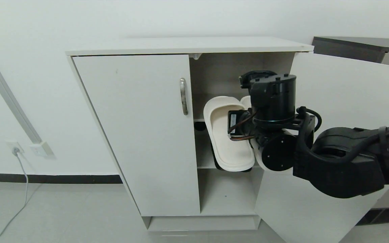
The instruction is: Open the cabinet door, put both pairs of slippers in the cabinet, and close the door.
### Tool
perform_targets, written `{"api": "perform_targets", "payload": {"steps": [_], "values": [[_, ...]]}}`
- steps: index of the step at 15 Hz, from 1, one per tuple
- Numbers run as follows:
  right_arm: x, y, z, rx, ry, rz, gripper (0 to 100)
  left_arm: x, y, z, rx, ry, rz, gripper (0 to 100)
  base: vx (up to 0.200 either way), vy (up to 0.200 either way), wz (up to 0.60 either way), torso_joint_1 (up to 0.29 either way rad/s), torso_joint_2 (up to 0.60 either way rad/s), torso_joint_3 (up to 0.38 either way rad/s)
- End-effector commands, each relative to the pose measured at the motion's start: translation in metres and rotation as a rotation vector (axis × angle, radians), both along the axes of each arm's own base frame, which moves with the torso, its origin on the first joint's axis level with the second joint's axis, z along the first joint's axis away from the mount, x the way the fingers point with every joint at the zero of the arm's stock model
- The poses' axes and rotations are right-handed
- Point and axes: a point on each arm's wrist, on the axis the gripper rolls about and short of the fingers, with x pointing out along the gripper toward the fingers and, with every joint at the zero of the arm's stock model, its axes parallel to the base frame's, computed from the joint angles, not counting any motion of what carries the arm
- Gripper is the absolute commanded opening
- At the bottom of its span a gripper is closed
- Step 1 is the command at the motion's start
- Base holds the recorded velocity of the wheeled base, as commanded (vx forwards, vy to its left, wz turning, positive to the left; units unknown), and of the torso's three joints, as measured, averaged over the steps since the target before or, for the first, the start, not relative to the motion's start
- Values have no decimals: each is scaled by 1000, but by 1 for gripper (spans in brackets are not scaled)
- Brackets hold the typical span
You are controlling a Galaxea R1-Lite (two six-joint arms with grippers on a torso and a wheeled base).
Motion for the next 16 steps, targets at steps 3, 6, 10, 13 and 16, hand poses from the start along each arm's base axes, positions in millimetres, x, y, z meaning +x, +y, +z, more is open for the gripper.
{"api": "perform_targets", "payload": {"steps": [3,6,10,13,16], "values": [[6,-3,-11,-7,79,-23,0,0,0,0,1,1,0,0,0,0,0,0,0,0],[7,-2,-3,-8,84,-22,0,0,0,0,1,1,0,0,0,0,0,0,0,0],[7,-1,-5,-8,98,-17,0,0,0,0,1,1,-1,0,50,0,0,-1,1,1],[7,-2,-7,-9,104,-20,0,0,0,0,1,1,-3,0,200,0,0,-4,1,2],[7,-2,-7,-9,105,-17,0,0,0,0,1,1,-3,0,200,0,0,4,6,-1]]}}
